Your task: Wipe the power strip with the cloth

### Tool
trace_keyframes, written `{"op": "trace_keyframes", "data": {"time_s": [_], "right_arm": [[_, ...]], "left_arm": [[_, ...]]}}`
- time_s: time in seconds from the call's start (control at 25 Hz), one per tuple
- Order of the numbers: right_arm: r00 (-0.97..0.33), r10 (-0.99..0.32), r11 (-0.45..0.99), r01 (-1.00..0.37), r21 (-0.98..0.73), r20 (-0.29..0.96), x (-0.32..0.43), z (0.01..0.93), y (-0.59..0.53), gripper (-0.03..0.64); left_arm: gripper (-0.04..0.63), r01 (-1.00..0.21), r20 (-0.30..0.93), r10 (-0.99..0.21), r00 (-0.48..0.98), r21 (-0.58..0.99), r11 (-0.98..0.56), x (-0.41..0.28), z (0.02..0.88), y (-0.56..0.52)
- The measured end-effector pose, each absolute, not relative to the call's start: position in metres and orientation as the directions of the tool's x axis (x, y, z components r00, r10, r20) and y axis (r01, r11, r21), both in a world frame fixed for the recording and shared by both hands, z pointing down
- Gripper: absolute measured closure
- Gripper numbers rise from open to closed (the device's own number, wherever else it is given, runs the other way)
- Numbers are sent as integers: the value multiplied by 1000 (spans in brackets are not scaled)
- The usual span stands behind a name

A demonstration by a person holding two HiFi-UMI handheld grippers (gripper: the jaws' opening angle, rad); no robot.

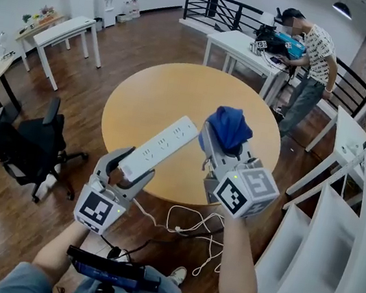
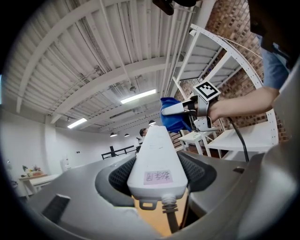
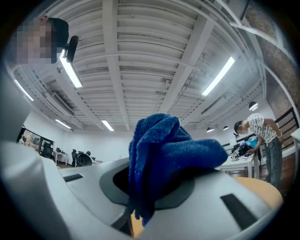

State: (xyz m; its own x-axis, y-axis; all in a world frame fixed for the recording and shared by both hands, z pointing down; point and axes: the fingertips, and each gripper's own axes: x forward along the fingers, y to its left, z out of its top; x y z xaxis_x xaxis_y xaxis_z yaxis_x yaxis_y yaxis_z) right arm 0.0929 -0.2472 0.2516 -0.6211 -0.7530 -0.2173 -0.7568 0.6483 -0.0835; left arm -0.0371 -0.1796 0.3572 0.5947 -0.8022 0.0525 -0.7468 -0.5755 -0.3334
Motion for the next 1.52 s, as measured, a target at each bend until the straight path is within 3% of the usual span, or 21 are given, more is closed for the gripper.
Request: {"op": "trace_keyframes", "data": {"time_s": [1.52], "right_arm": [[-719,-670,742,-645,-183,-184,17,327,-195,552]], "left_arm": [[310,-810,70,-834,547,-206,-549,-33,369,-203]]}}
